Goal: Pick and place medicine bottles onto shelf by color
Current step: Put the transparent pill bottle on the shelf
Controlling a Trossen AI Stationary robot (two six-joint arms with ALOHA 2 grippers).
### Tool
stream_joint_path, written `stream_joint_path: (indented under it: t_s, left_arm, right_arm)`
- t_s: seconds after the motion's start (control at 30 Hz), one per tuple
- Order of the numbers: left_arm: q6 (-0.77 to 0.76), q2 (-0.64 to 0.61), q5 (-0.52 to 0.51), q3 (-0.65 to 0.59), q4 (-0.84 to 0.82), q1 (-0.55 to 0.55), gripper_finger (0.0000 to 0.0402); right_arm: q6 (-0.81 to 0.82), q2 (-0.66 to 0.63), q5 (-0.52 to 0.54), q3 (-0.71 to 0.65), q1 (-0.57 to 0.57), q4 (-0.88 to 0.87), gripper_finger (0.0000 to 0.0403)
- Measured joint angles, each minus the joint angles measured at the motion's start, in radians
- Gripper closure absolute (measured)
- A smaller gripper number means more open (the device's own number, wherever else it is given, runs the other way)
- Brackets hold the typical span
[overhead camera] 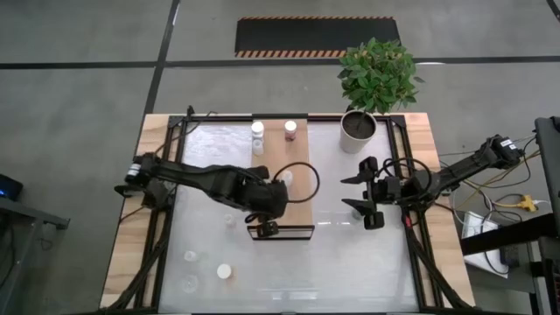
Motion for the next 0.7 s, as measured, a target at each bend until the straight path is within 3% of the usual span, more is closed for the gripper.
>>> stream_joint_path:
  t_s: [0.17,0.4,0.7]
  left_arm:
    - [-0.036,0.074,0.028,0.091,-0.164,0.006,0.0286]
    - [-0.046,0.101,0.131,0.088,-0.268,0.004,0.0286]
    - [-0.046,0.098,0.15,0.087,-0.291,0.009,0.0286]
  right_arm:
    - [0.0,0.001,0.003,0.0,0.0,-0.004,0.0177]
    - [0.0,0.007,0.024,0.0,0.0,-0.007,0.0177]
    - [0.0,0.007,0.024,0.0,0.0,-0.008,0.0177]
